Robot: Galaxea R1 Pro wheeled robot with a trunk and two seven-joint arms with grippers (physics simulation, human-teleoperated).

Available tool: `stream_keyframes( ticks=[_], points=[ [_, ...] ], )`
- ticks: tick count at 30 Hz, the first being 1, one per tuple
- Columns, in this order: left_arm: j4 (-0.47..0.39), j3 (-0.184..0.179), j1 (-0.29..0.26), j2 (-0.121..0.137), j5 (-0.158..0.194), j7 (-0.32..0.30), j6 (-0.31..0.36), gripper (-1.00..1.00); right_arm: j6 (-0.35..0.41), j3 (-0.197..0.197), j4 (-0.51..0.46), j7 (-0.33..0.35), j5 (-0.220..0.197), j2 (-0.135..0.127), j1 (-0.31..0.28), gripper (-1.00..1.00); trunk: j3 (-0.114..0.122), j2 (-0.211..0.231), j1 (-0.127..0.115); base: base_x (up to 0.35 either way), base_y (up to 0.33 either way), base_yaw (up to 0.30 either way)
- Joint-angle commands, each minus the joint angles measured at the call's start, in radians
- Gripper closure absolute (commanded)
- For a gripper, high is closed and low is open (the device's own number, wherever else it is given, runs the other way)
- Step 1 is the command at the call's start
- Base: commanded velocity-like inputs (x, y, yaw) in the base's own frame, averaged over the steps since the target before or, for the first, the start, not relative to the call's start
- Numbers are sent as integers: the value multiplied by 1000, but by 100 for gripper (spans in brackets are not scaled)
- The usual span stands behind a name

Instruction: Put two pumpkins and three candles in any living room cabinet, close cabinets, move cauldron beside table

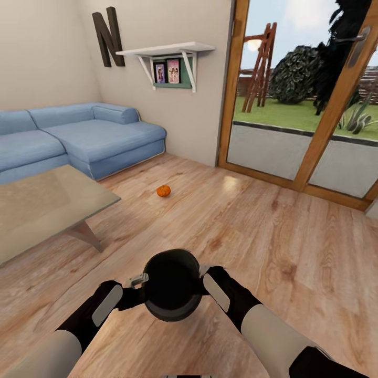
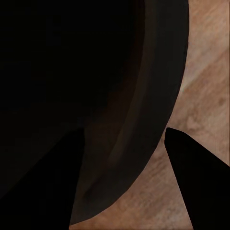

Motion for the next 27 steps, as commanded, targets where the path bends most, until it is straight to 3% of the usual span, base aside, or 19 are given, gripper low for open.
stream_keyframes(
  ticks=[1, 27],
  points=[
    [0, 13, -1, 2, 13, 6, 3, 100, -10, 13, -11, 7, -46, 0, -1, 100, -1, 0, 0, 0, 0, 284],
    [0, 14, -1, 2, 13, -3, 3, 100, -10, 13, -12, 6, -46, 0, -1, 100, -1, 0, 0, 0, 0, 285]
  ],
)
